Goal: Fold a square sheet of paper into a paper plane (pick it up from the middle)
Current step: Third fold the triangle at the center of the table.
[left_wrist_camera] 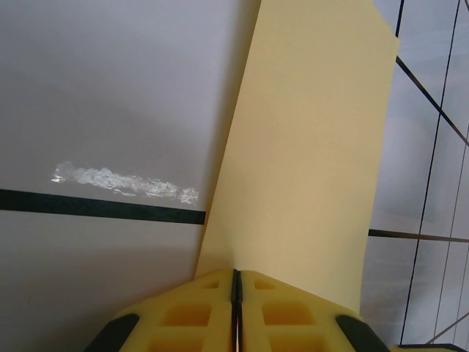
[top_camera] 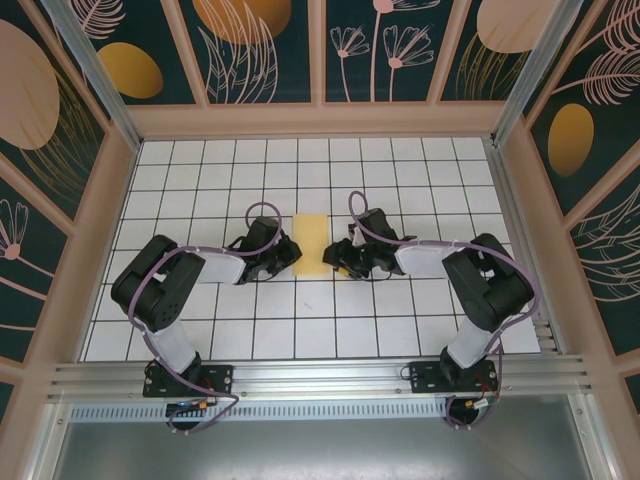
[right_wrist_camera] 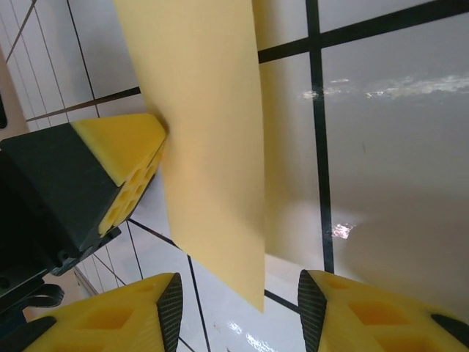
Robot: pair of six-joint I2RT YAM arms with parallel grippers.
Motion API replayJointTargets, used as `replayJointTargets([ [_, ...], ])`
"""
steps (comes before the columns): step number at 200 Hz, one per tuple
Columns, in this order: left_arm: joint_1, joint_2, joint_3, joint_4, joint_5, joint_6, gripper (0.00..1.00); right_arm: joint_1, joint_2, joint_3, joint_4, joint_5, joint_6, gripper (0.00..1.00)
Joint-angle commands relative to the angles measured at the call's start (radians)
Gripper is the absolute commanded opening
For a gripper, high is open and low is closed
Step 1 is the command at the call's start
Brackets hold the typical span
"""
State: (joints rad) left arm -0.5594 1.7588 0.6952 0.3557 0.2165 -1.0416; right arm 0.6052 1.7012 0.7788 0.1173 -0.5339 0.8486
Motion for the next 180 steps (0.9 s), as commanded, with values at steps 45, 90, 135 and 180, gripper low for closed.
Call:
replayJointTargets([
  [45,-0.015,0.024,-0.007,-0.042,0.015,-0.011,0.12,0.028,0.060,0.046,0.029,-0.042,0.017,0.37],
  [90,-0.015,0.012,-0.001,-0.041,0.022,-0.007,0.12,0.028,0.056,0.044,0.023,-0.014,0.025,0.19],
  [135,-0.016,-0.020,0.033,0.018,0.087,0.062,0.24,0.025,0.026,0.032,-0.035,-0.004,-0.013,0.00],
  [180,-0.016,-0.005,0.071,0.038,0.101,0.149,0.31,0.024,-0.024,-0.011,-0.120,-0.046,-0.086,0.00],
])
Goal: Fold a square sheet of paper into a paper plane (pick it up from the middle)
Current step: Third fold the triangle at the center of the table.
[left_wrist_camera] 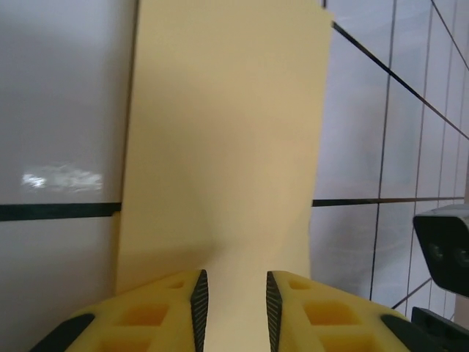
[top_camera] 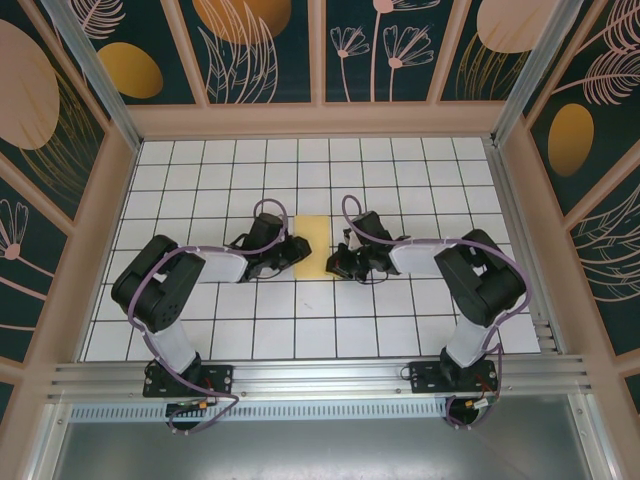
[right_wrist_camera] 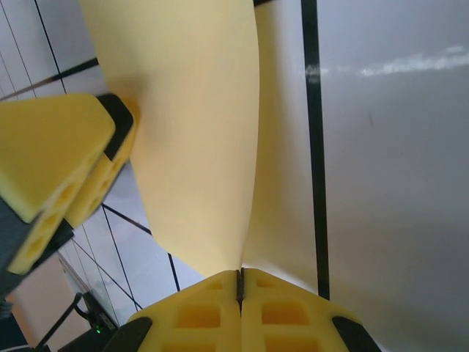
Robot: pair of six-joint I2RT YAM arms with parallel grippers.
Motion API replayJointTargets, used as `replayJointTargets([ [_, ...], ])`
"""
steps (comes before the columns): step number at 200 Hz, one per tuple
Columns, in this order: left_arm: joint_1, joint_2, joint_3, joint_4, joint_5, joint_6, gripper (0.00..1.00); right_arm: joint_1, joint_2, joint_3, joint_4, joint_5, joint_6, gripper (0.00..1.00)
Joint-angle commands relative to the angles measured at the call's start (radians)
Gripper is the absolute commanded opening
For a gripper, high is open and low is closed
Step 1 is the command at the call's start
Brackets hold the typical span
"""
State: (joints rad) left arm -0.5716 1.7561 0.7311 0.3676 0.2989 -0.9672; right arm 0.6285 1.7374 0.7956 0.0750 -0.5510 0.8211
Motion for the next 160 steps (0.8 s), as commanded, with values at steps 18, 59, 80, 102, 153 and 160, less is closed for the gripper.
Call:
replayJointTargets([
  [18,-0.002,0.017,0.048,0.004,0.002,0.093,0.31,-0.001,-0.089,-0.047,-0.104,-0.031,-0.074,0.00],
  [59,-0.003,0.058,0.065,-0.027,-0.029,0.114,0.27,-0.012,-0.135,-0.084,-0.130,-0.025,-0.076,0.00],
  [80,-0.003,0.072,0.065,-0.032,-0.030,0.113,0.23,-0.018,-0.152,-0.093,-0.119,-0.017,-0.058,0.00],
  [102,-0.004,0.086,0.065,-0.036,-0.030,0.113,0.21,-0.017,-0.154,-0.085,-0.105,-0.015,-0.039,0.04],
  [153,-0.003,0.094,0.062,-0.042,-0.034,0.114,0.19,-0.020,-0.210,-0.125,-0.008,-0.009,0.038,0.21],
  [160,-0.004,0.094,0.062,-0.041,-0.034,0.114,0.19,-0.020,-0.220,-0.130,-0.002,-0.005,0.047,0.21],
])
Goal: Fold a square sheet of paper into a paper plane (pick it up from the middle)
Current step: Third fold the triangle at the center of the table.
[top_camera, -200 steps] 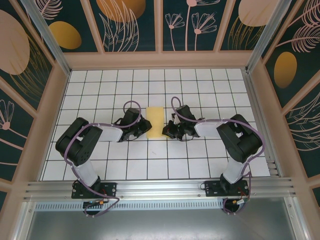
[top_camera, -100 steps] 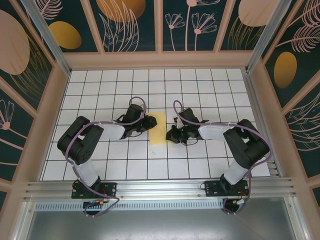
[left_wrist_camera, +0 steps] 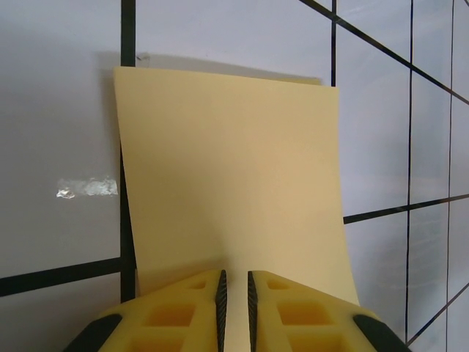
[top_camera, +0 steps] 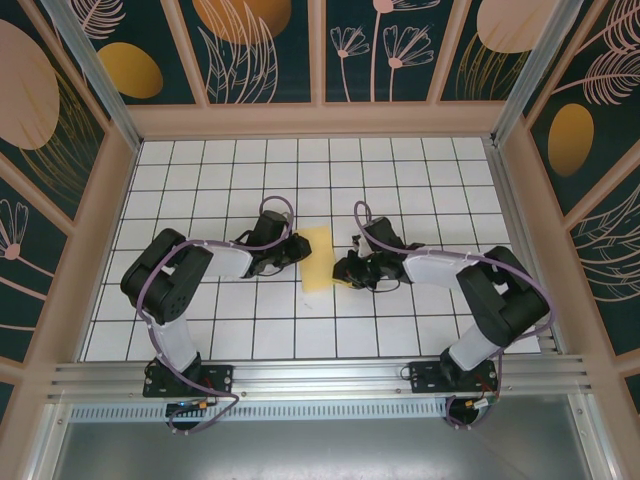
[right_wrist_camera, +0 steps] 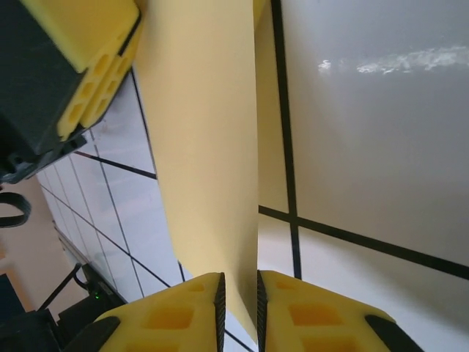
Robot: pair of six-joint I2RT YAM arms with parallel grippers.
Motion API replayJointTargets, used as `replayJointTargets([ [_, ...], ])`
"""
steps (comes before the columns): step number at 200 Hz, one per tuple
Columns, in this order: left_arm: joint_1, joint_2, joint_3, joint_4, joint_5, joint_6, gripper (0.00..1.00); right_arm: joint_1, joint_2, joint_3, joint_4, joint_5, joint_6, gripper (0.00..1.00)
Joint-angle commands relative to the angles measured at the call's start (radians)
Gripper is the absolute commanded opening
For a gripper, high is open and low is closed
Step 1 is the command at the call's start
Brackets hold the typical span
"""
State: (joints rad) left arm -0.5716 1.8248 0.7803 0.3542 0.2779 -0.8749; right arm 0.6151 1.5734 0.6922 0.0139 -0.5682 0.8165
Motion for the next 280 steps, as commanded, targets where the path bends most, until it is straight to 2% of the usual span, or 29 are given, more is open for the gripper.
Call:
replayJointTargets([
  [1,-0.004,0.025,0.013,-0.028,-0.013,0.022,0.19,-0.006,-0.057,-0.027,0.060,0.012,0.051,0.21],
  [30,-0.003,0.031,0.016,-0.029,-0.009,0.020,0.19,-0.008,-0.076,-0.039,0.069,0.019,0.071,0.20],
  [79,-0.003,0.033,0.014,-0.028,-0.008,0.020,0.18,-0.008,-0.072,-0.044,0.102,-0.002,0.102,0.03],
  [148,-0.004,0.026,0.025,-0.026,0.010,0.019,0.18,-0.006,0.023,0.038,0.168,0.002,0.116,0.05],
  [217,-0.004,-0.023,0.061,-0.036,0.039,0.028,0.21,0.002,0.148,0.152,0.122,0.026,0.079,0.05],
  [238,0.000,-0.051,0.071,-0.044,0.010,0.036,0.25,0.007,0.162,0.166,0.095,0.037,0.064,0.05],
  [280,0.025,-0.050,0.073,-0.097,-0.089,0.058,0.26,0.014,0.168,0.182,0.059,0.054,0.042,0.05],
])
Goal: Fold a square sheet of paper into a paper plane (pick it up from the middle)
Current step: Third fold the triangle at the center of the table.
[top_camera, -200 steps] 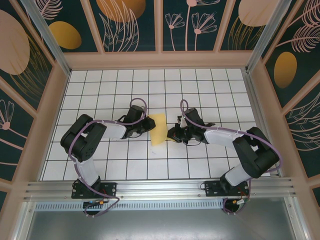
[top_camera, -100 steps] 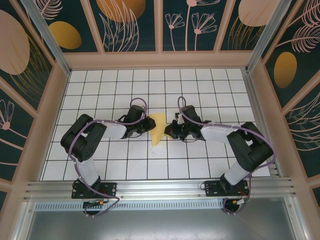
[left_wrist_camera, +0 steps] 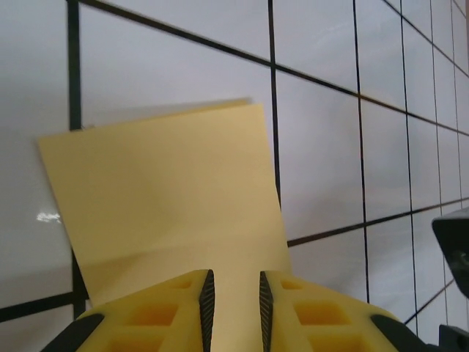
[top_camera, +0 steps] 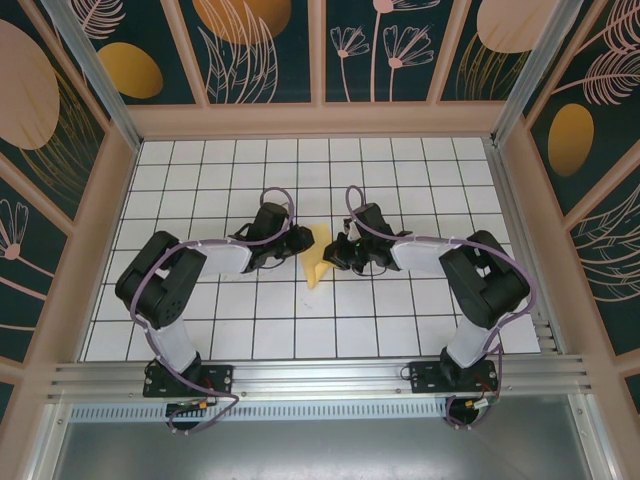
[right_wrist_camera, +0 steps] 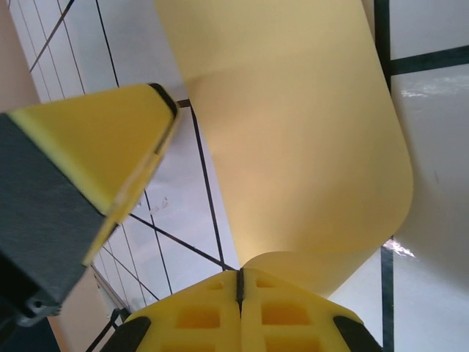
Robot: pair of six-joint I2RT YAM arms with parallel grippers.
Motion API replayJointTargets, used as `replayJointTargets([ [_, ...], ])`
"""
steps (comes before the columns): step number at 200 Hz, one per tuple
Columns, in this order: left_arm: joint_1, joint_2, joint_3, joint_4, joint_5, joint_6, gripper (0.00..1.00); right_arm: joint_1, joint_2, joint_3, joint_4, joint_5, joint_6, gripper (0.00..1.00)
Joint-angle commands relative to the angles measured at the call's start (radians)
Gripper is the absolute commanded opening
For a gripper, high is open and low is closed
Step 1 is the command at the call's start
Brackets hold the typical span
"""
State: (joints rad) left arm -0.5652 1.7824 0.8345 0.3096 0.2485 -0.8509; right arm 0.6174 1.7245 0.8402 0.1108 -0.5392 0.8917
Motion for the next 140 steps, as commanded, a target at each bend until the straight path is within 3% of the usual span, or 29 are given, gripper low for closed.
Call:
replayJointTargets([
  [1,0.019,-0.006,0.018,-0.053,-0.059,0.034,0.26,0.011,0.019,0.035,-0.039,0.025,-0.033,0.05],
  [140,0.020,0.093,0.060,-0.078,-0.009,0.054,0.18,0.045,0.103,0.123,-0.044,0.031,-0.099,0.05],
])
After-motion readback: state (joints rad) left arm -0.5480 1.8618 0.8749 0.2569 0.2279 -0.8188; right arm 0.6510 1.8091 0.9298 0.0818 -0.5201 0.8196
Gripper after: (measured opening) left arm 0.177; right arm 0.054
